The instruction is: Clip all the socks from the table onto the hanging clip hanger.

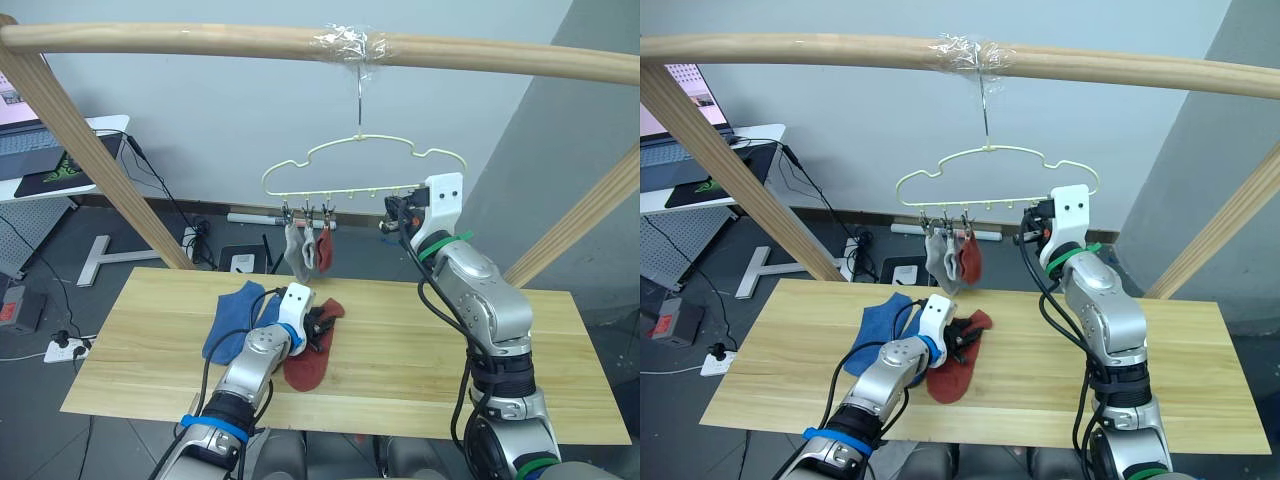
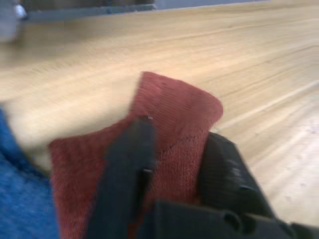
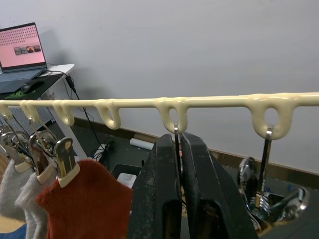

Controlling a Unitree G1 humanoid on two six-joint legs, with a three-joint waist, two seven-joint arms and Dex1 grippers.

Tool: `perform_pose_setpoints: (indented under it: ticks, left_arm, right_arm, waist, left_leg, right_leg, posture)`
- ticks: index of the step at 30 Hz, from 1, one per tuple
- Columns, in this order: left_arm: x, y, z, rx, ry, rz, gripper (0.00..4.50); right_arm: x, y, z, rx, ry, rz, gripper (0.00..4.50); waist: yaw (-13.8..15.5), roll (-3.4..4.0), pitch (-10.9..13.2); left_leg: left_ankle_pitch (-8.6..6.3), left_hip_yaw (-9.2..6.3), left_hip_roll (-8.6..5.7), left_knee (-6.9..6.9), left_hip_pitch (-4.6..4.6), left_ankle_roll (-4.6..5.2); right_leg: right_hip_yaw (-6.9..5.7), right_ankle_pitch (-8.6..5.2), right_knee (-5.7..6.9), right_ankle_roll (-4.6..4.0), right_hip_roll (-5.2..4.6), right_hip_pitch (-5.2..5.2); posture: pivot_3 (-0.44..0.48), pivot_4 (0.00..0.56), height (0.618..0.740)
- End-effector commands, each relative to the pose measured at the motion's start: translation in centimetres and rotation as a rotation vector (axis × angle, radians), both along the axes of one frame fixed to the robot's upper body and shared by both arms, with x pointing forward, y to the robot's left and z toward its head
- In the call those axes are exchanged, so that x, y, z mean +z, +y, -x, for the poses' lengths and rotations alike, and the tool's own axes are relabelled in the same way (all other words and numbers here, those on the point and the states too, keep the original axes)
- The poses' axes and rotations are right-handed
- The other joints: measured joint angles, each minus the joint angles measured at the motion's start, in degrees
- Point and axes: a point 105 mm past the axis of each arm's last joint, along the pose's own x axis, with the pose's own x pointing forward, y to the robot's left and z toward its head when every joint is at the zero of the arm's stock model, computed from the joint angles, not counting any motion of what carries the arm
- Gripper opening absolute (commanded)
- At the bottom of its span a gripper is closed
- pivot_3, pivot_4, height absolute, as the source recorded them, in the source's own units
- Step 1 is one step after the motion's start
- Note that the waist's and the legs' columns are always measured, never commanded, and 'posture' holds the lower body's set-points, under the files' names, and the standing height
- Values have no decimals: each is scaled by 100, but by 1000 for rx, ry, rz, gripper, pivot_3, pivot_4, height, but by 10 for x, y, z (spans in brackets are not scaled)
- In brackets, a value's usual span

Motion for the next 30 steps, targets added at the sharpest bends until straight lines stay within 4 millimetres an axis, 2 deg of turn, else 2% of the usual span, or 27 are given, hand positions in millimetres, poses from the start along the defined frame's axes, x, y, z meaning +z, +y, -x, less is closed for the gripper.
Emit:
perform_pose_setpoints:
  ticks: [1, 2, 5, 8, 13, 16, 19, 30]
  left_arm:
    - [-1, -13, 11, -56, 10, 43, 255]
    - [1, -15, 11, -64, 2, 53, 30]
    - [21, -27, 6, -102, -92, 115, 30]
    - [72, -50, 0, -143, -250, 313, 30]
    - [137, -70, 4, -201, -445, 499, 30]
    - [157, -73, 2, -183, -513, 541, 30]
    - [168, -74, -2, -151, -526, 577, 30]
    - [173, -78, -6, -161, -586, 546, 30]
  right_arm:
    - [5, -12, -1, -24, -9, 0, 0]
    - [6, -13, -1, -23, -10, 1, 0]
    - [10, -16, -2, -17, -6, -10, 0]
    - [13, -23, 0, -3, 78, -79, 0]
    - [15, -34, 5, 6, 274, -218, 0]
    - [17, -35, 8, 4, 348, -293, 0]
    - [19, -35, 10, -3, 373, -321, 0]
    - [17, -23, 16, 5, 462, -441, 0]
  waist:
    - [3, 0, 0]
    - [5, 0, 0]
    - [1, 0, 0]
    - [10, 0, 0]
    - [20, -1, -1]
    - [19, 1, -4]
    - [16, 5, -9]
    - [16, 7, -10]
  left_leg:
    - [0, 0, 0, 0, -1, 0]
    - [0, -1, 0, 0, -1, 0]
    - [0, -1, 0, 0, -1, 0]
    - [0, -2, 0, 1, -2, 0]
    - [0, -5, 0, 5, -15, 0]
    - [0, -8, 0, 6, -14, 0]
    - [0, -8, -2, 6, -14, 0]
    - [1, -9, -3, 7, -18, 0]
  right_leg:
    - [-1, 0, 0, 0, 0, 0]
    - [-1, 0, 0, 0, 0, 0]
    - [-1, 0, 0, 0, 0, 0]
    - [-1, 0, 0, 0, 0, -1]
    - [-4, 1, 0, -1, -1, -7]
    - [-6, 1, 4, -1, -1, -6]
    - [-6, 1, 2, -1, -1, -6]
    - [-11, 1, 2, -1, -1, -8]
  posture:
    - [66, 172, 740]
    - [66, 172, 740]
    - [66, 172, 740]
    - [65, 157, 740]
    - [61, 147, 740]
    - [56, 138, 740]
    - [56, 138, 740]
    - [56, 138, 740]
